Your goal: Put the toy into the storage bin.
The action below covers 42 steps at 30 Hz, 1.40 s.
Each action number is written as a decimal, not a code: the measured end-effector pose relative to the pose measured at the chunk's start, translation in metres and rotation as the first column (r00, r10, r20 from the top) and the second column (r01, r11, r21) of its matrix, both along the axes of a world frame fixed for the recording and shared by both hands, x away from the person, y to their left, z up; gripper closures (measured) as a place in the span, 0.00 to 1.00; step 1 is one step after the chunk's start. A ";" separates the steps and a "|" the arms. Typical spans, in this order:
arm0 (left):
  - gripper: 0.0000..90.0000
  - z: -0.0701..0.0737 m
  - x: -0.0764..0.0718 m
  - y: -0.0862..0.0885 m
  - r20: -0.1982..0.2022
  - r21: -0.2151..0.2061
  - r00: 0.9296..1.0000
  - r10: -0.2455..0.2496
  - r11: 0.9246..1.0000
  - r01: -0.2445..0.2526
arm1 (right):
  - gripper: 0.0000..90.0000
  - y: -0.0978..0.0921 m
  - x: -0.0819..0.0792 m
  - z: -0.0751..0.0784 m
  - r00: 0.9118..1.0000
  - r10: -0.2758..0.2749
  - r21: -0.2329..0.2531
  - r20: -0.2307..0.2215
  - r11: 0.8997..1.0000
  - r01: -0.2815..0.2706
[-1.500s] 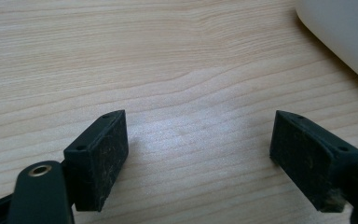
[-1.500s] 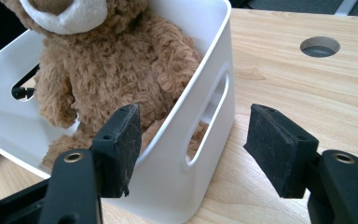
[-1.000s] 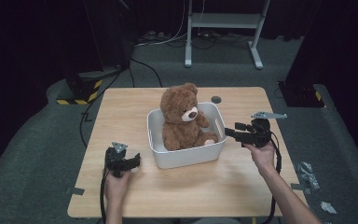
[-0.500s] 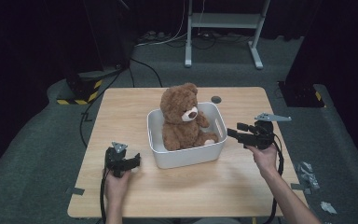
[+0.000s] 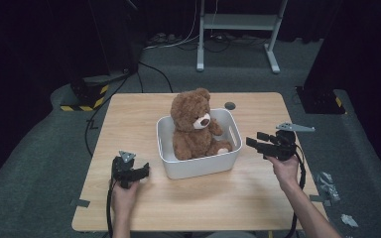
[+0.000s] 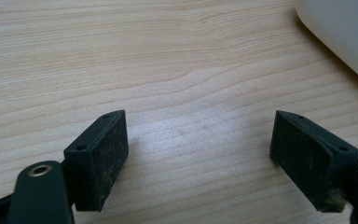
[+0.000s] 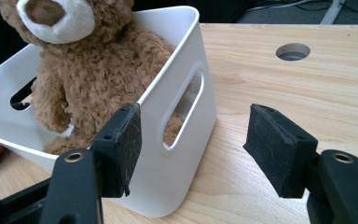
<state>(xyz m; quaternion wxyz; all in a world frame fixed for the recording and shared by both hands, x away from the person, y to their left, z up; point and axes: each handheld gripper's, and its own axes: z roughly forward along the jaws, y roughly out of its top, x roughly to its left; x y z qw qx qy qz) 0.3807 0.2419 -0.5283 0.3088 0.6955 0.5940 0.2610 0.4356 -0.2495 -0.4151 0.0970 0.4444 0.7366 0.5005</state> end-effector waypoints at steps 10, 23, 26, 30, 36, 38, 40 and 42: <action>0.21 0.000 0.000 0.000 0.000 0.000 1.000 0.001 1.000 -0.001 | 0.40 -0.003 0.000 -0.008 1.000 -0.023 -0.008 -0.003 1.000 0.023; 0.21 0.000 0.000 0.000 -0.001 0.001 1.000 0.000 1.000 0.000 | 0.40 -0.007 0.002 -0.019 0.999 -0.043 -0.019 -0.020 0.999 0.042; 0.21 0.000 0.000 0.000 -0.001 0.001 1.000 0.000 1.000 0.000 | 0.40 -0.007 0.002 -0.022 0.999 -0.046 -0.027 -0.028 0.999 0.045; 0.21 0.000 0.000 0.000 -0.004 0.004 1.000 -0.003 1.000 0.003 | 0.40 -0.008 0.002 -0.026 0.998 -0.050 -0.031 -0.032 0.998 0.049; 0.21 0.000 0.000 0.000 0.000 0.000 1.000 0.001 1.000 -0.001 | 0.40 -0.007 0.003 -0.032 0.998 -0.055 -0.042 -0.038 0.998 0.053; 0.21 0.000 0.000 0.000 -0.003 0.003 1.000 -0.002 1.000 0.002 | 0.40 -0.007 0.003 -0.033 0.998 -0.056 -0.051 -0.039 0.997 0.054; 0.21 0.000 0.000 0.000 0.000 0.000 1.000 0.001 1.000 -0.001 | 0.40 -0.006 0.003 -0.035 0.998 -0.054 -0.060 -0.044 0.997 0.051; 0.21 0.000 0.000 0.000 -0.001 0.001 1.000 0.001 1.000 -0.001 | 0.40 -0.006 0.004 -0.038 0.997 -0.057 -0.063 -0.046 0.997 0.054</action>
